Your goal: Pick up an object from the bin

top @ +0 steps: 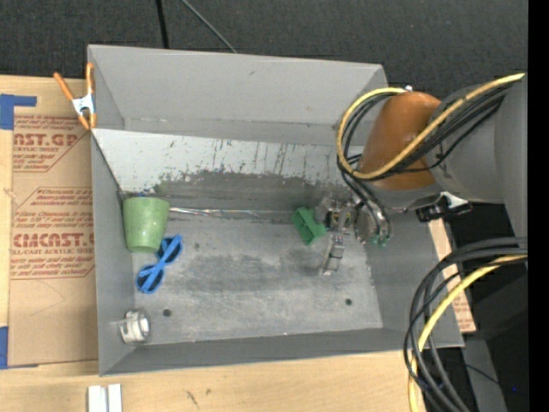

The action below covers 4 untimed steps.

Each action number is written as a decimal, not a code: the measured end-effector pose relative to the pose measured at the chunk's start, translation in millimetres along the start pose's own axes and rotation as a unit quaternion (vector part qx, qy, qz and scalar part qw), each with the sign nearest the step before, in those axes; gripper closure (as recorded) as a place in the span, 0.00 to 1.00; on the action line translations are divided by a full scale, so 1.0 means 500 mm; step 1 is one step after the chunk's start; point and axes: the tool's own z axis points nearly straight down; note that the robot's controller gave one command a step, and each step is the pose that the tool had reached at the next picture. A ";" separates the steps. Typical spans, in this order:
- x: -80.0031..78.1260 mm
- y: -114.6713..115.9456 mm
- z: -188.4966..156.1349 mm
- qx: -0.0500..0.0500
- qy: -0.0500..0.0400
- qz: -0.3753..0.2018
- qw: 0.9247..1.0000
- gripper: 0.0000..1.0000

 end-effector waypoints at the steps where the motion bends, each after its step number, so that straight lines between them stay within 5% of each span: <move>1: -0.002 0.012 0.017 0.000 -0.004 0.030 1.000 0.00; 2: -0.010 0.031 0.026 0.001 -0.004 0.063 0.998 0.00; 3: -0.012 0.032 0.023 0.001 -0.006 0.063 0.998 1.00; 4: 0.025 0.009 0.032 0.000 -0.009 0.053 0.999 1.00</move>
Offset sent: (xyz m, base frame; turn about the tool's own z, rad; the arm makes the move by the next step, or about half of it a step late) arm 0.0004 0.0058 -0.0096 0.0597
